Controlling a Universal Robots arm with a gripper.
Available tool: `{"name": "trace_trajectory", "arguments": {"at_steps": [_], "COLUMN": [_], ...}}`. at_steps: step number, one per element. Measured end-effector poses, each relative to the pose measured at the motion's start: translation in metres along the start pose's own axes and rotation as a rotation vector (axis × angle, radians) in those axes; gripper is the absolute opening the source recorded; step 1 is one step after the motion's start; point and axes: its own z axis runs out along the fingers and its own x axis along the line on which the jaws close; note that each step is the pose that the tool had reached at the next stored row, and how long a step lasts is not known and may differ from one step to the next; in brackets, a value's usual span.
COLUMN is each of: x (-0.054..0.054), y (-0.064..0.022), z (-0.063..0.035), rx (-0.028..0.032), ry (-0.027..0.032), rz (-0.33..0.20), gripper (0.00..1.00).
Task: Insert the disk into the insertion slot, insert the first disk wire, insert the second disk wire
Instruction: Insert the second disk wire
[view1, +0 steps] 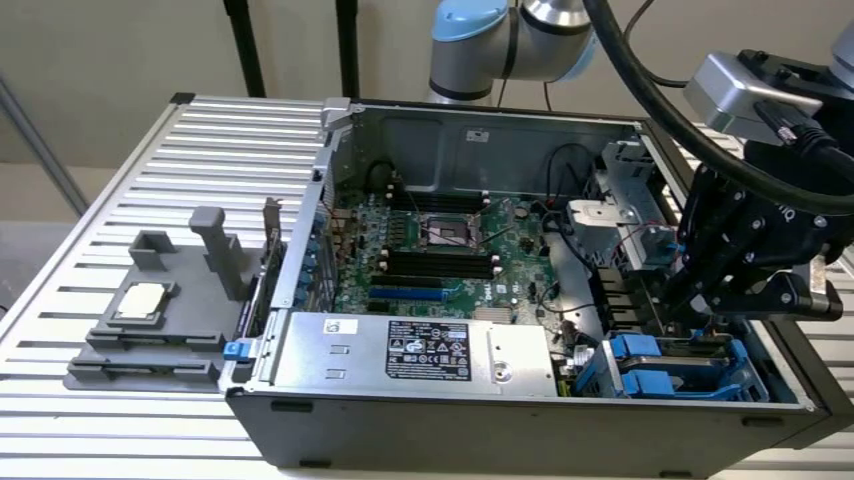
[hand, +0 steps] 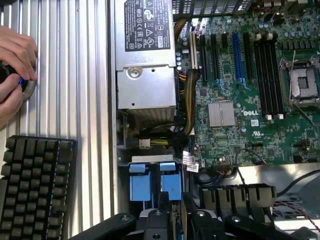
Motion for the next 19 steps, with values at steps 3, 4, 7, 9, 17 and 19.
{"name": "trace_trajectory", "arguments": {"at_steps": [3,4,7,9,17,19], "x": [-0.002,-0.003,-0.003,-0.003,-0.004,-0.004], "y": [-0.0055,-0.0081,-0.0107,-0.0112,-0.0158,-0.0179], "z": [-0.0006,-0.0009,0.0009,0.0026,0.0058,0.0067], "rx": [-0.0004,-0.0005,-0.0006,-0.0009,-0.0029,-0.0035], "ry": [-0.0001,-0.0001,-0.0003,0.0001,0.0,0.0001], "rz": [0.0,0.0,0.0,0.0,0.0,0.0], "gripper": [0.24,0.24,0.24,0.24,0.33,0.33]}}
